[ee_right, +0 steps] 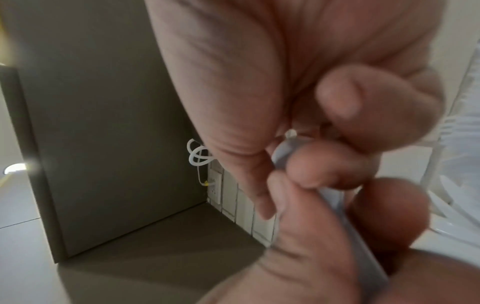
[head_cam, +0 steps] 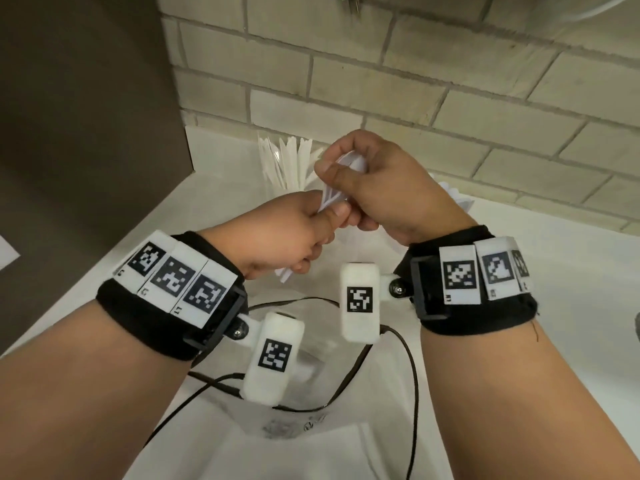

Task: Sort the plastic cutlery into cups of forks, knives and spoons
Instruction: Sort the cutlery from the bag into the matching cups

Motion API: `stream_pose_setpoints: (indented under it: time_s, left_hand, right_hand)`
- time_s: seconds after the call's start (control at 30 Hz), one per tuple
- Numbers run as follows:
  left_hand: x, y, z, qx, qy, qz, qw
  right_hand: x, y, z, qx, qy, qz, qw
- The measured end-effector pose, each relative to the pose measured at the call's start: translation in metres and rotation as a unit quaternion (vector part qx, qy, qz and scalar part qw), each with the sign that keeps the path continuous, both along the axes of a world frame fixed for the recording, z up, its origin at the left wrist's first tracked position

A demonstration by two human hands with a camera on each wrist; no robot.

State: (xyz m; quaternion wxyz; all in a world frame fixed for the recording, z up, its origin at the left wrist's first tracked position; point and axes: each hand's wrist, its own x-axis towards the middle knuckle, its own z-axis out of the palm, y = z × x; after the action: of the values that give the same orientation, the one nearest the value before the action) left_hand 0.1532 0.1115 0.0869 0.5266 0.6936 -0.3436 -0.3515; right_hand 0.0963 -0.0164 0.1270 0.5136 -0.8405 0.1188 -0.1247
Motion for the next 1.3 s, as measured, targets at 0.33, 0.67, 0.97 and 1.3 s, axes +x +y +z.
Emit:
stream_pose_setpoints:
  time_s: [0.33, 0.67, 0.97, 1.3]
  left_hand:
    - [-0.013, 0.048, -0.005, 0.132, -0.310, -0.017, 0.941]
    - [-0.011, 0.049, -0.037, 0.384, -0.358, -0.214, 0.824]
    - [-0.018, 0.027, -0.057, 0.349, -0.416, -0.217, 0.811]
    - [-0.017, 0.025, -0.062, 0.307, -0.401, -0.159, 0.848]
  right_hand:
    - [-0.041, -0.016, 0.005, 0.017, -0.054, -0.115, 0.992]
    - [-0.034, -0.111, -0.008, -0.290, -0.166, -0.359, 0.871]
    - [0.002, -0.130, -0.072, -0.295, 0.117, -0.294, 0.902]
    - [-0.015, -0.090, -0.044, -0.354, 0.162, -0.262, 0.883]
